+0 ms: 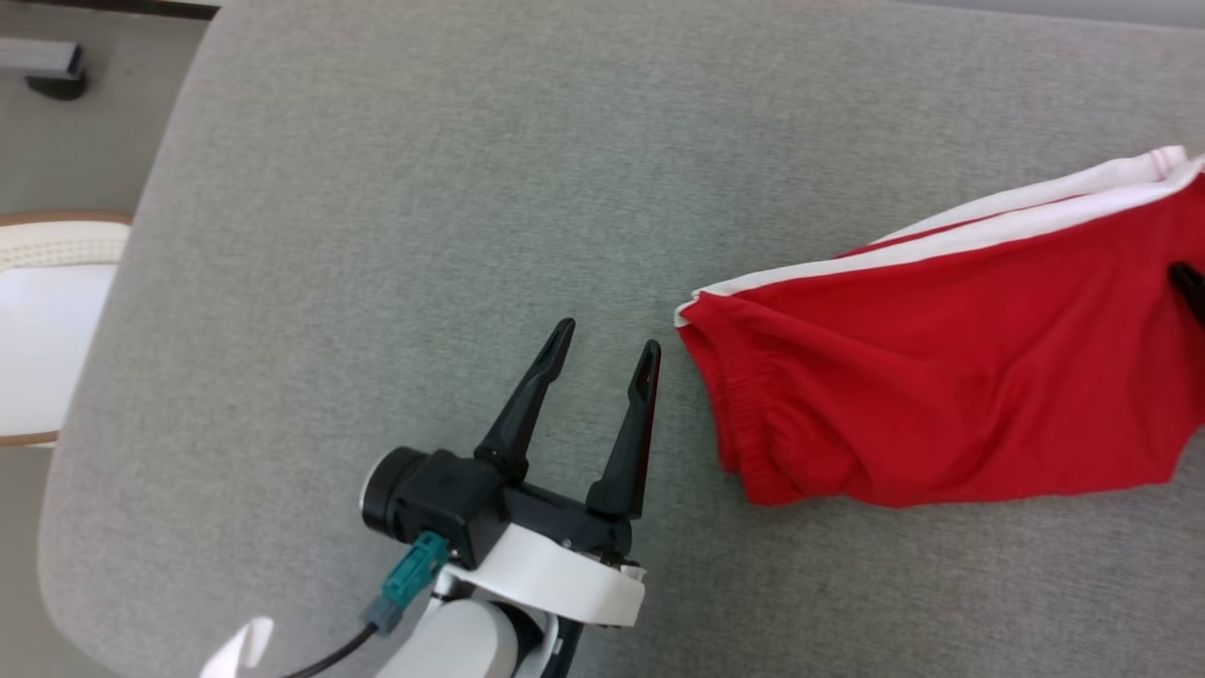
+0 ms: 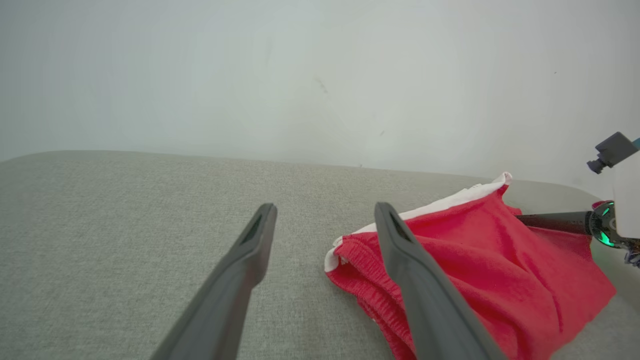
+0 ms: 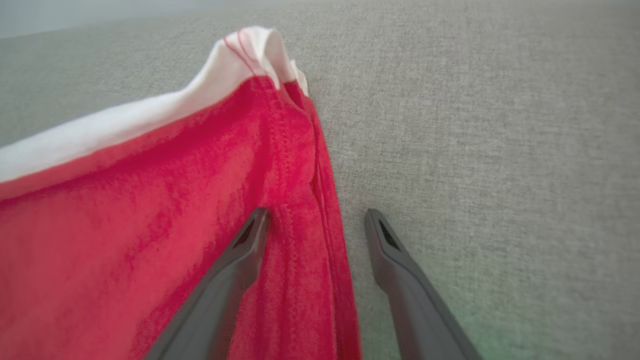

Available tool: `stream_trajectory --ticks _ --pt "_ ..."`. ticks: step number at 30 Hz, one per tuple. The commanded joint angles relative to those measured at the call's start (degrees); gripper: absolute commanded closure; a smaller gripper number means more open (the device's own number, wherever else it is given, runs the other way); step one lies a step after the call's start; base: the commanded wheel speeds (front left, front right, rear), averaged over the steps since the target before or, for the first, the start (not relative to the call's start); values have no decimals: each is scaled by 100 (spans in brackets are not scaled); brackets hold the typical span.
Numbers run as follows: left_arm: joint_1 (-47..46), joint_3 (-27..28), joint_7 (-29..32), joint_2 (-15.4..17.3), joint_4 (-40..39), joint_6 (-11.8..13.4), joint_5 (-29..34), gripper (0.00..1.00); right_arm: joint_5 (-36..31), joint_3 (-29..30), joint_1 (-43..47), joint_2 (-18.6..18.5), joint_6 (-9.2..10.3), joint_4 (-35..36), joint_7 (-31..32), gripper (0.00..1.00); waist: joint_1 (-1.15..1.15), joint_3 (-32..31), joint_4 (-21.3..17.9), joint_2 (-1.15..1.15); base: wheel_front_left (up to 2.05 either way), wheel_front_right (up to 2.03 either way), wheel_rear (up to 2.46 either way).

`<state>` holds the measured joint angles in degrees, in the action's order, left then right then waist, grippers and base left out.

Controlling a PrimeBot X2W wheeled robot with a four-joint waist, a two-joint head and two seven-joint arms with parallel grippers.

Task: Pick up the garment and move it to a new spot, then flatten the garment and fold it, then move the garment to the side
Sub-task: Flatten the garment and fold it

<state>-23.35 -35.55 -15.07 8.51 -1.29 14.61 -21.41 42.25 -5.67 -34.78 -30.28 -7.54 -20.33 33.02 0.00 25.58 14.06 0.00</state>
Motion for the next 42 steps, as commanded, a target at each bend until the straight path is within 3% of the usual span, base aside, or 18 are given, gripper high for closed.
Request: stream_trajectory --ticks 1,5,6,7,8,16,24,32,37,42 --pt "109 82 -7 -69 -6 -56 114 0 -35 -98 63 93 12 -76 131 0 0 40 100 0 0 0 0" --pt "302 315 -7 -276 53 -286 249 0 -94 -275 37 218 -3 -83 372 0 0 47 212 0 0 0 0" --pt "348 357 -7 -321 76 -334 295 0 -112 -328 32 242 -11 -68 375 51 0 48 228 0 0 0 0" --pt "385 399 -7 -351 103 -381 354 0 -128 -352 24 272 -12 -68 351 94 0 45 237 0 0 0 0" --pt "411 439 -7 -377 125 -416 410 0 -91 -406 22 324 -14 -70 377 100 0 33 233 0 0 0 0" --pt "770 926 -8 -465 354 -642 681 0 280 -500 83 505 1 61 95 100 0 -276 -334 0 0 0 0" --pt "1253 1271 -7 -481 449 -836 868 0 582 -9 380 376 8 -151 -480 100 0 -620 -914 0 0 0 0" --pt "1479 1411 -8 -511 510 -994 958 0 462 517 493 237 8 -310 -783 100 0 -734 -912 0 0 0 0" --pt "1552 1421 -8 -534 586 -1038 950 0 305 488 443 476 8 11 -514 100 0 -842 -790 0 0 0 0" --pt "1619 1410 -9 -546 624 -1011 814 0 73 198 537 992 8 606 -50 100 0 -975 -651 0 0 0 0"
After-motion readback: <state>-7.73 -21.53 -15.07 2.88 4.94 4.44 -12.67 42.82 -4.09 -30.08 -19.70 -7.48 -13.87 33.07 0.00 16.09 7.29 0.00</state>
